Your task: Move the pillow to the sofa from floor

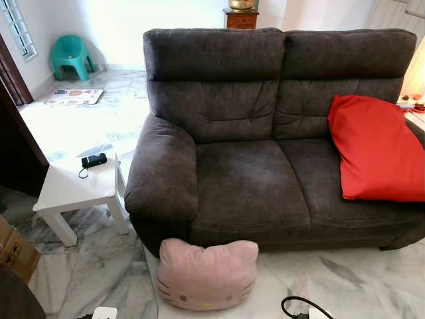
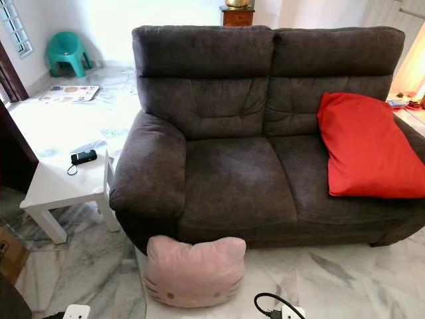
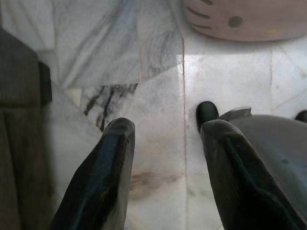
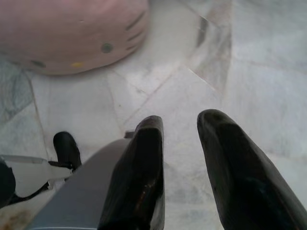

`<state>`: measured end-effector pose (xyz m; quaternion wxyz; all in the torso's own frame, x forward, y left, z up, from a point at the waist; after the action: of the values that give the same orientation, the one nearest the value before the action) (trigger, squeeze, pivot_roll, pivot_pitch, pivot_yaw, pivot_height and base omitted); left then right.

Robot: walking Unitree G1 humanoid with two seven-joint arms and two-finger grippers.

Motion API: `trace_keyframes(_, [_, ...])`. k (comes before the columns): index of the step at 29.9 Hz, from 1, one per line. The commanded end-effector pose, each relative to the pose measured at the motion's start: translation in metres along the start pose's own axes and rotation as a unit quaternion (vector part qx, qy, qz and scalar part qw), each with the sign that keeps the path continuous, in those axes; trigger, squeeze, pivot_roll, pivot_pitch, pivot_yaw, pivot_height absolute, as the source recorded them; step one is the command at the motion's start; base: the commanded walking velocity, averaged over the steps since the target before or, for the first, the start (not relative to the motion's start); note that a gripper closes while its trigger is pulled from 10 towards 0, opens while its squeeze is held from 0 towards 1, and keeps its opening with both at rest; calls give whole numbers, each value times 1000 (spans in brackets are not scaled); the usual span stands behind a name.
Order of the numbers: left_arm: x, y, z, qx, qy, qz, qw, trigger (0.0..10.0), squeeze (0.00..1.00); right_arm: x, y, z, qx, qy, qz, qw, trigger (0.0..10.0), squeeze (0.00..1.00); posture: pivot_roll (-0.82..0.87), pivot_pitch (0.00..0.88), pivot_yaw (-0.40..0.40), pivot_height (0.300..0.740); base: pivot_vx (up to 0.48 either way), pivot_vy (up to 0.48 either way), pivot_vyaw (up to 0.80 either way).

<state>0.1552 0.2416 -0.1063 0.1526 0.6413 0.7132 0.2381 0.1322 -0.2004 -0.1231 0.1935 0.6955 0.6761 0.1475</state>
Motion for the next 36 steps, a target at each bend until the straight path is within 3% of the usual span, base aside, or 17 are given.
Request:
trace_keyframes(1, [2,-7,-1,11,3,3,1000,10000,0,2,12,2,-20,4,-3,1000,10000,0,0,0,-10,740,0,0,800])
trace_keyframes(13, [3,-7,-2,10,3,5,1000,10000,0,17,20,4,-23,23,0,999,10000,0,2,0,-11,740,80,0,52])
trace_keyframes(16, [4,-7,-2,10,4,6,1000,10000,0,28,21,5,-17,40,-30,999,10000,0,1,0,-10,740,250,0,160])
trace_keyframes(22, [4,-7,-2,9,5,9,1000,10000,0,20,10,3,-9,39,-26,999,10000,0,2,0,-8,740,268,0,738])
trace_keyframes(36, [4,-6,-2,9,4,10,1000,10000,0,21,0,1,4,41,-13,999,10000,0,4,0,-11,740,278,0,0])
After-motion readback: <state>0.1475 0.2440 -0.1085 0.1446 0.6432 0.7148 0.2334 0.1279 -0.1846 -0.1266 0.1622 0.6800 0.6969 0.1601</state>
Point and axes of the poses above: a point about 5 cm out from each wrist's last joint towards the gripper, its own z axis pointing out of the wrist towards the gripper, its own y axis along the axis of the wrist's last joint, x = y × z, the point moved 2 cm from there along z, pointing out of the wrist towards the gripper, and after that the axes turned 9 degrees about -z, right-handed, at the moved point
